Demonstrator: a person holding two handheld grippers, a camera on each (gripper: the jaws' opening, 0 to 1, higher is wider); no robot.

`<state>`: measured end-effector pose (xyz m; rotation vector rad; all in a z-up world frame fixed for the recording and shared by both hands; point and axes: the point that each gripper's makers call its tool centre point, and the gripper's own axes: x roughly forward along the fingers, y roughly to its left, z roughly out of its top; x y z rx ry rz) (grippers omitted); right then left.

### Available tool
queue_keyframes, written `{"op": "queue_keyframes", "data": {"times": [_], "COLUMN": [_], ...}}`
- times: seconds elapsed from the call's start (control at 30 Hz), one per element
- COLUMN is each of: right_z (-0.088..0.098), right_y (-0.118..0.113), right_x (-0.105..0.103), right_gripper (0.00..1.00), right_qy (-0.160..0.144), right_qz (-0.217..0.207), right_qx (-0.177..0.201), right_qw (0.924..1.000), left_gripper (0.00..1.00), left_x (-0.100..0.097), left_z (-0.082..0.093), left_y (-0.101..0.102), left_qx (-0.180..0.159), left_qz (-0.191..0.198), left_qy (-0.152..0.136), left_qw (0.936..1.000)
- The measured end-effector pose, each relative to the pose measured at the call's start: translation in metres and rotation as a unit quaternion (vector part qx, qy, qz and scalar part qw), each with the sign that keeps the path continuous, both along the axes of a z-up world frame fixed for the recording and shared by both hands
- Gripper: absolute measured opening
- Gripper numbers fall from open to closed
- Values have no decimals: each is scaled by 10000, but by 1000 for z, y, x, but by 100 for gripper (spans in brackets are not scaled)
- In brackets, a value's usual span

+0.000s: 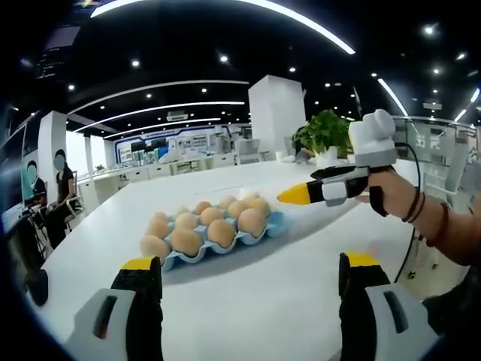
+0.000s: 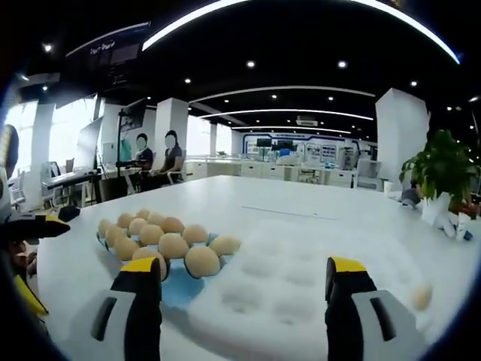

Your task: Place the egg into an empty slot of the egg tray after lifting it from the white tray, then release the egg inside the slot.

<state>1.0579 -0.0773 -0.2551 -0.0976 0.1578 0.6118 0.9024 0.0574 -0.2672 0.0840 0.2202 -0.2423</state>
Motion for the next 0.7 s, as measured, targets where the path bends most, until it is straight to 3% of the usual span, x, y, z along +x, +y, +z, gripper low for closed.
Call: {"op": "queue_keyframes", "data": {"times": [0.7], "right_z": [-3], "right_y": [-62], "right_x": [15], "right_gripper": [92], "right_qy": [55], "right_qz": [-577], "right_qx": [-39], "right_qw": [9983], "left_gripper": [100], "left_x": [6], "left_z": [-2], "left_y": [-12], "left_qx": [4], "left_qz": [-19], "left_qy": [31], "left_qw": [10000]}}
